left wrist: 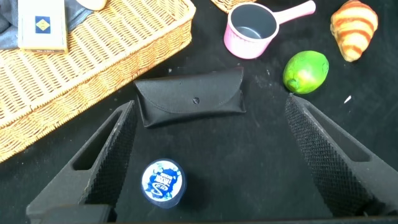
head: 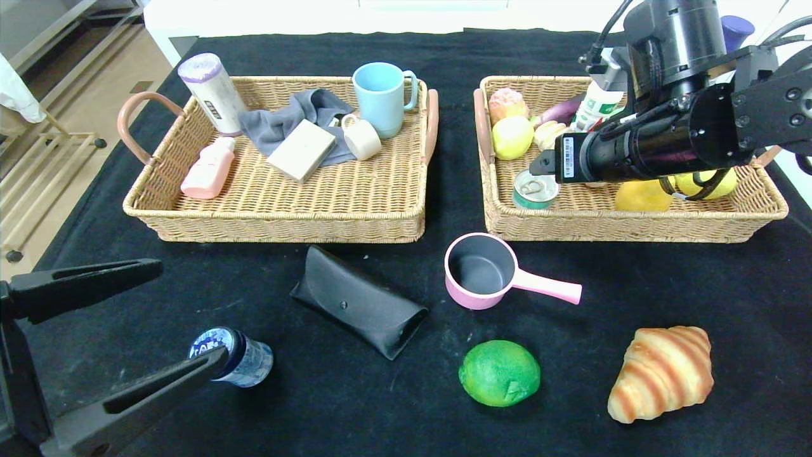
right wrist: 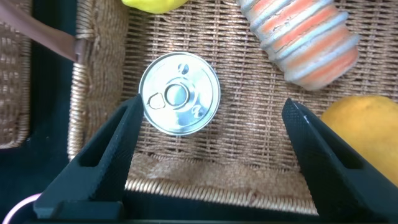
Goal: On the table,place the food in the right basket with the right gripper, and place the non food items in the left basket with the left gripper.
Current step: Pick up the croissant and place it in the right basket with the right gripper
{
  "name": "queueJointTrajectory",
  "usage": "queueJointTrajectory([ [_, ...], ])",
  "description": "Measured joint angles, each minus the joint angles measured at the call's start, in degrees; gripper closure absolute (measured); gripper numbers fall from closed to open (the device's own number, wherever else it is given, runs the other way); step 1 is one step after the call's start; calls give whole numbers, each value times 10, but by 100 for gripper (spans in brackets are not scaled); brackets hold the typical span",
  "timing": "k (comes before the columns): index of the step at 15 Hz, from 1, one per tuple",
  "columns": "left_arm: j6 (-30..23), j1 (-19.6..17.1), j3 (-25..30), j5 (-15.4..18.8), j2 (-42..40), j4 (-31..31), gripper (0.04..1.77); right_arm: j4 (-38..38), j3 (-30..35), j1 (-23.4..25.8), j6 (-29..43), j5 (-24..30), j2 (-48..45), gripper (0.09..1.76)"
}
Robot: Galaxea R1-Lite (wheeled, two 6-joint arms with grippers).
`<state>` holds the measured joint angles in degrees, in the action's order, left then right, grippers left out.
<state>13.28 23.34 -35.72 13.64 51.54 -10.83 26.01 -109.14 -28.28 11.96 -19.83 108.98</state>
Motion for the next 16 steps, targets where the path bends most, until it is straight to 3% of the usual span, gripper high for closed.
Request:
queueJointTrajectory([
  [3, 1, 0, 0, 0, 0, 0, 9, 23, 21, -15, 45, -17, -32, 19],
  [9, 3, 0, 1, -1, 0, 0, 9, 160, 74, -39, 210, -37, -121, 17],
  [16, 6, 11, 4, -4, -4, 0, 9, 178, 276, -27, 325, -34, -243, 15],
])
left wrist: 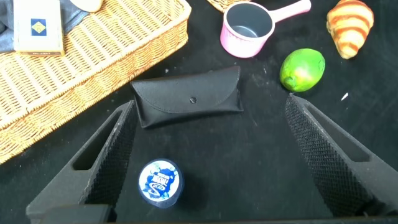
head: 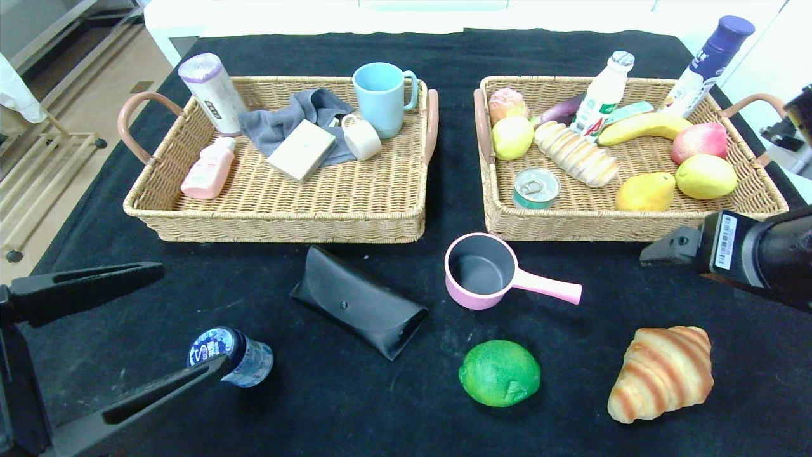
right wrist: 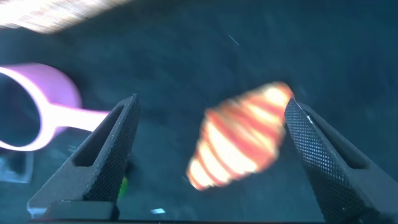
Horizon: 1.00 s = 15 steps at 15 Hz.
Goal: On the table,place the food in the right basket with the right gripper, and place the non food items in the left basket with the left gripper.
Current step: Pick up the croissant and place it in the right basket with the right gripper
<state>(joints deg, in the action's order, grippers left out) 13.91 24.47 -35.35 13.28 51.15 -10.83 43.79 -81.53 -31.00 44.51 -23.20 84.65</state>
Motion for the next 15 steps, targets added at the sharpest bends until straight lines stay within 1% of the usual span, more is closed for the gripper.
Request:
queueJointTrajectory([
  [2, 1, 0, 0, 0, -2, 0, 9, 0, 49, 5, 33, 7, -24, 15],
  [3, 1, 1, 0, 0, -2, 0, 9, 0, 66, 7, 58, 22, -31, 15],
  [5, 1, 1, 0, 0, -3, 0, 9, 0, 81, 11, 96, 65, -38, 15],
  [8, 1, 1, 0, 0, -5, 0, 9, 0, 101, 28, 150, 102, -29, 15],
  [12, 2, 1, 0, 0, -5, 0, 9, -2, 136, 43, 160, 126, -20, 15],
  [15, 3, 1, 0, 0, -6, 0, 9, -38, 168, 49, 161, 131, -19, 15],
])
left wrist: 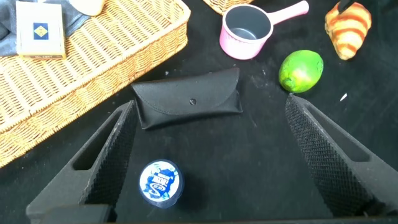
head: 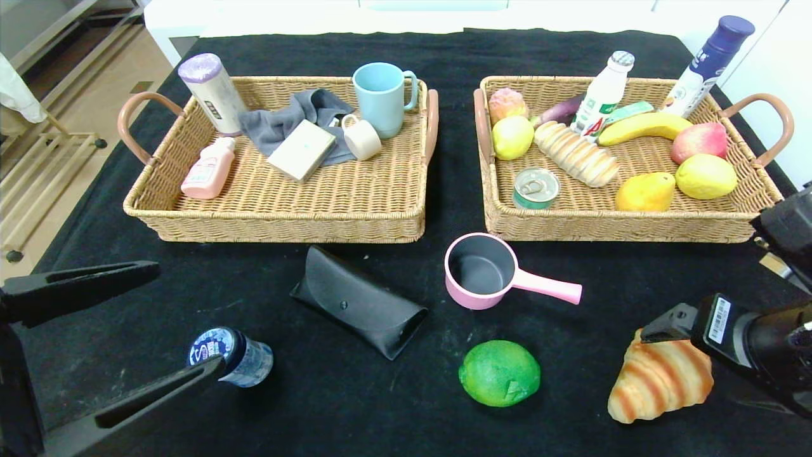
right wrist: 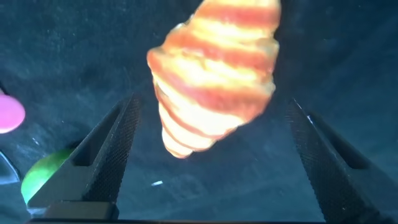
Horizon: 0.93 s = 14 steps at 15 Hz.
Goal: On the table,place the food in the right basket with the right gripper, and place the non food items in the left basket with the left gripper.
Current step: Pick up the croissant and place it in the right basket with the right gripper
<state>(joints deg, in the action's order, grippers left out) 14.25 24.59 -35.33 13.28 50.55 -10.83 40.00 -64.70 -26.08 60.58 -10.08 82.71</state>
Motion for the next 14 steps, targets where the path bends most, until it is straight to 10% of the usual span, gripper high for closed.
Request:
queueJointTrajectory([
  [14, 9, 0, 0, -2, -6, 0, 9, -55, 35, 6, -2, 18, 24, 14],
])
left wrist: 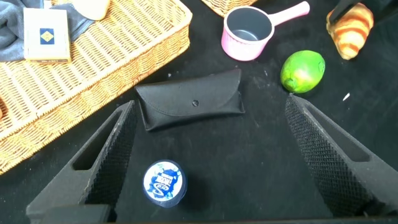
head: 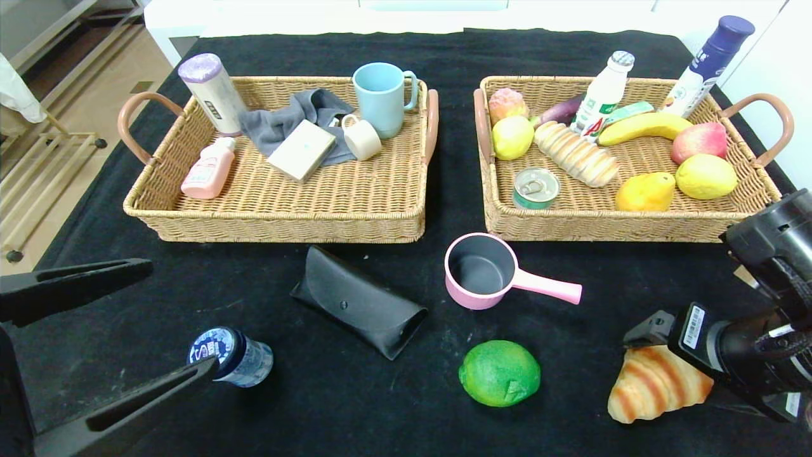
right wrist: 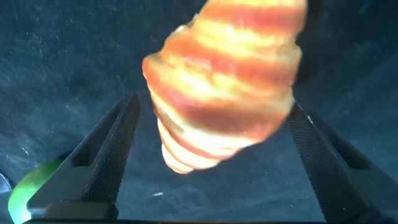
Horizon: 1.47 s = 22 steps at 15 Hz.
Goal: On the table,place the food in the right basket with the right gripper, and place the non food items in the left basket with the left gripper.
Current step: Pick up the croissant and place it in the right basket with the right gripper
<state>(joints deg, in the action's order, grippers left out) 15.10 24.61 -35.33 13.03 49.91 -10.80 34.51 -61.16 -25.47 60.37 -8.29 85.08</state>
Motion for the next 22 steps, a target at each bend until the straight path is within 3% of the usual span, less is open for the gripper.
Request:
queueJointTrajectory([
  [12, 2, 0, 0, 1, -5, 1, 9, -25, 17, 4, 0, -1, 20, 16],
  [14, 2, 0, 1, 1, -5, 1, 9, -25, 17, 4, 0, -1, 23, 51],
  [16, 2, 0, 1, 0, -5, 1, 9, -26, 17, 3, 0, -1, 25, 75],
  [19, 2, 0, 1, 1, -5, 1, 9, -26, 16, 3, -1, -1, 27, 95],
  [22, 2, 0, 1, 1, -5, 1, 9, -26, 16, 3, -1, -1, 27, 102],
])
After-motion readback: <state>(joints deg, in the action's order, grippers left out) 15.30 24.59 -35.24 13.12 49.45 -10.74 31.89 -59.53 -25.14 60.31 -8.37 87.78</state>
